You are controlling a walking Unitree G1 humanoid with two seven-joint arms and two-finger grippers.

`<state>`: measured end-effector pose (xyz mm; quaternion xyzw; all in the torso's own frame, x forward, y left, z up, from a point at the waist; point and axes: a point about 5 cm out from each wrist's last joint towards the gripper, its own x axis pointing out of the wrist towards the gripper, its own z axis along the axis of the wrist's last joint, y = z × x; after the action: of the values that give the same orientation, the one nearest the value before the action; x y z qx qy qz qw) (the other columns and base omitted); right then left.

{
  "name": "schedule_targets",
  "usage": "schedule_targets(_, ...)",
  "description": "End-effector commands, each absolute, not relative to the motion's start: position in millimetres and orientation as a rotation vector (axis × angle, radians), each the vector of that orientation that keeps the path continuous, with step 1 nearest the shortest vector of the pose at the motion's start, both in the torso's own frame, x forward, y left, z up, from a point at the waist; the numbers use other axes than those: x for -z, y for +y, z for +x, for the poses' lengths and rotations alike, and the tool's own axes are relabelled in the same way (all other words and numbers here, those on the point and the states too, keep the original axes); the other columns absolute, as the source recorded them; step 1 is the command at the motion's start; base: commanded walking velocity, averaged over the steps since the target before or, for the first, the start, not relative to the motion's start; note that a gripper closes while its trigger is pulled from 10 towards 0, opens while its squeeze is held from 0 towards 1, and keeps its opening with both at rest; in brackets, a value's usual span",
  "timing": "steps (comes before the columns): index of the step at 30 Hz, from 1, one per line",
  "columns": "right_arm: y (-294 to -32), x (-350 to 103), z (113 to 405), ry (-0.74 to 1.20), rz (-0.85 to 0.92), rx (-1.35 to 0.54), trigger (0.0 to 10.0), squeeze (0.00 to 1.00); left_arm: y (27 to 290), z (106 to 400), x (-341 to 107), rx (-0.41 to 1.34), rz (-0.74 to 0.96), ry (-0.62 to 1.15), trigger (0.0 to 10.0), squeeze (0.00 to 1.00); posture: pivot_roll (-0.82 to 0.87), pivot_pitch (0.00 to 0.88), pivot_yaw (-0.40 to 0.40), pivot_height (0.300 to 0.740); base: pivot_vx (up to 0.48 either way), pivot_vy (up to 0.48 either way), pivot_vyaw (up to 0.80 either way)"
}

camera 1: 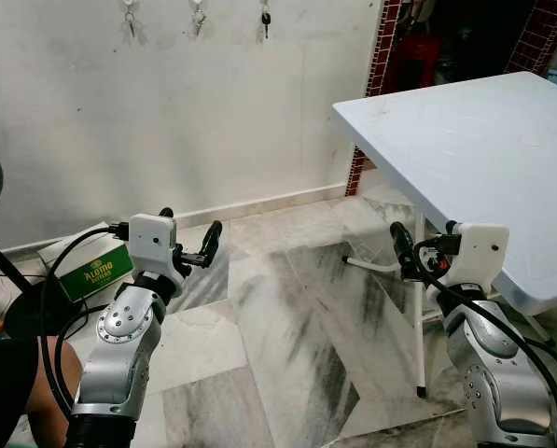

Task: Hang keys on a hook

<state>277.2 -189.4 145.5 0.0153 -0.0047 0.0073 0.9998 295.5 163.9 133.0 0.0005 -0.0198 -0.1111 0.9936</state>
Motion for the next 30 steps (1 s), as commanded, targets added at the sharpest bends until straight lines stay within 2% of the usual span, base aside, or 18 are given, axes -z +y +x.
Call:
schedule_targets(1, -187.5, -149.0, 276.6, -0.02, 0.027, -0.02, 10.0, 0.0, 168.1, 296.1, -135.1, 0.204, -0.003, -0.042, 10.0, 0.0, -0.03, 0.0, 0.044, 0.74, 0.0, 0.0, 0.0)
schedule_targets(13, -186.8, -148.7, 277.6, -0.018, 0.028, -0.023, 10.0, 0.0, 168.2, 296.8, -135.1, 0.201, -0.004, -0.038, 10.0, 0.0, -0.03, 0.0, 0.044, 0.74, 0.0, 0.301, 0.0)
schedule_targets(23, -186.4, -148.6, 278.3, -0.019, 0.026, -0.025, 10.0, 0.0, 167.6, 297.0, -136.3, 0.214, 0.012, -0.048, 10.0, 0.0, -0.03, 0.0, 0.045, 0.74, 0.0, 0.0, 0.0)
schedule_targets(30, -185.6, -149.5, 279.6, -0.023, 0.025, -0.029, 10.0, 0.0, 168.4, 296.5, -136.5, 0.215, 0.013, -0.05, 10.0, 0.0, -0.03, 0.0, 0.042, 0.74, 0.0, -0.466, 0.0)
